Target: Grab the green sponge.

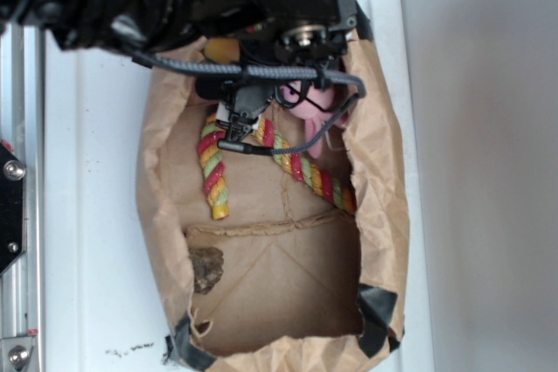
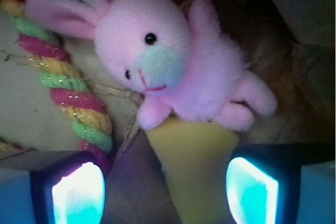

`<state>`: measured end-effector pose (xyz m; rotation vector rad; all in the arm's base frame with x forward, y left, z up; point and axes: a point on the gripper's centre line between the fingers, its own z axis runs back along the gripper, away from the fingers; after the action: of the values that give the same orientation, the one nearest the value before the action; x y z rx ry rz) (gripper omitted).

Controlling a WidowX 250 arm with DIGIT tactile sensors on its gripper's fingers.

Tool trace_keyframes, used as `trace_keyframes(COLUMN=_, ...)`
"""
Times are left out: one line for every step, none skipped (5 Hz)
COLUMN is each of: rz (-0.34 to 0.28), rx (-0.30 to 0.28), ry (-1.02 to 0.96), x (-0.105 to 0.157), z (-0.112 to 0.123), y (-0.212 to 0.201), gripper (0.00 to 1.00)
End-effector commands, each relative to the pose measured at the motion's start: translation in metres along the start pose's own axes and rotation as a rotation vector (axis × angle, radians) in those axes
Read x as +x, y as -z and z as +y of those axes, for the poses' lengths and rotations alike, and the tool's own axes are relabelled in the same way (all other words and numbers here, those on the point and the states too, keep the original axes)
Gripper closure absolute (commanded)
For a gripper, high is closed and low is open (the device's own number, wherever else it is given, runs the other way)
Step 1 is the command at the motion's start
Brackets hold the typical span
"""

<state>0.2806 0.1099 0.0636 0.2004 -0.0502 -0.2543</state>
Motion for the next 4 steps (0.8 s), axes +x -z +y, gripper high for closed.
trace_keyframes(rz=-0.011, rx=0.087, ry=-0.004, x=0.012, z=0.011, y=0.006, gripper=0.00)
trace_keyframes(rz=0.019, rx=0.114, ry=0.012, x=0.012, z=0.009, y=0.017, gripper=0.00)
trace_keyframes(rz=0.052, rx=0.138, ry=0.026, x=0.006, z=0.010, y=0.028, gripper=0.00)
trace_keyframes(rz=0.080, rx=0.164, ry=0.030, x=0.005, z=0.012, y=0.038, gripper=0.00)
